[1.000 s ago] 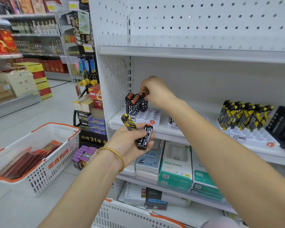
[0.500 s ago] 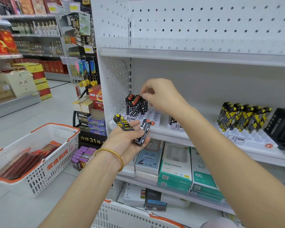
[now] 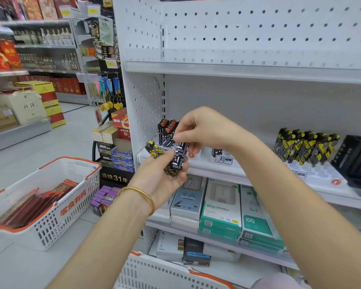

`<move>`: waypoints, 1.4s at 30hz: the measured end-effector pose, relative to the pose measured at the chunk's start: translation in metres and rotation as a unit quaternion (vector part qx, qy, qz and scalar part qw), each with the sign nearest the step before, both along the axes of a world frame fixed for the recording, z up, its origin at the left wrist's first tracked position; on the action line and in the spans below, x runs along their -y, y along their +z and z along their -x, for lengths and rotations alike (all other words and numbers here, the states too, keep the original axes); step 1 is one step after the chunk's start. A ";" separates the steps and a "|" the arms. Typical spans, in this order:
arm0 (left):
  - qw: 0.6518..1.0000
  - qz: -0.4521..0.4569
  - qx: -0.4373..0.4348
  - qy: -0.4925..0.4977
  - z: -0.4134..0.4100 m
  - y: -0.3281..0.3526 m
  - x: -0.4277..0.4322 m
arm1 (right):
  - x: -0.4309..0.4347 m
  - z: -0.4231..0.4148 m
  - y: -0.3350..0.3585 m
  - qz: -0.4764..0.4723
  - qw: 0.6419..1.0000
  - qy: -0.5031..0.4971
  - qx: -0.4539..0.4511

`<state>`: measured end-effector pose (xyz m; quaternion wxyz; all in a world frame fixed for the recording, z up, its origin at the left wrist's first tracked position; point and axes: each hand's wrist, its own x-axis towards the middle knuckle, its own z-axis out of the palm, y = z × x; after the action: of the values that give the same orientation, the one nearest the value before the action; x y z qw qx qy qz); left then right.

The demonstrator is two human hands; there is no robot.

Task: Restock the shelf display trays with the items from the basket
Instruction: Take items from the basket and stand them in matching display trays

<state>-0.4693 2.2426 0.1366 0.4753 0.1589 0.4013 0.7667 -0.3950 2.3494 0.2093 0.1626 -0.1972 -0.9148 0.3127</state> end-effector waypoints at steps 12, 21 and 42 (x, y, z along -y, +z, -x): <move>0.990 0.109 -0.068 -0.052 0.007 -0.006 0.005 | -0.041 0.030 0.000 -0.154 0.982 -0.102 -0.035; 0.986 0.100 -0.100 -0.086 0.011 -0.014 0.004 | -0.045 0.053 -0.009 -0.208 0.972 -0.105 0.014; 0.989 0.039 -0.083 -0.118 -0.009 -0.001 0.011 | -0.032 0.023 -0.011 -0.241 0.961 -0.131 -0.025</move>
<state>-0.4599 2.2312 0.1352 0.5332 0.2499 0.4475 0.6730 -0.4180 2.3813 0.1985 0.2676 -0.2623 -0.9249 0.0643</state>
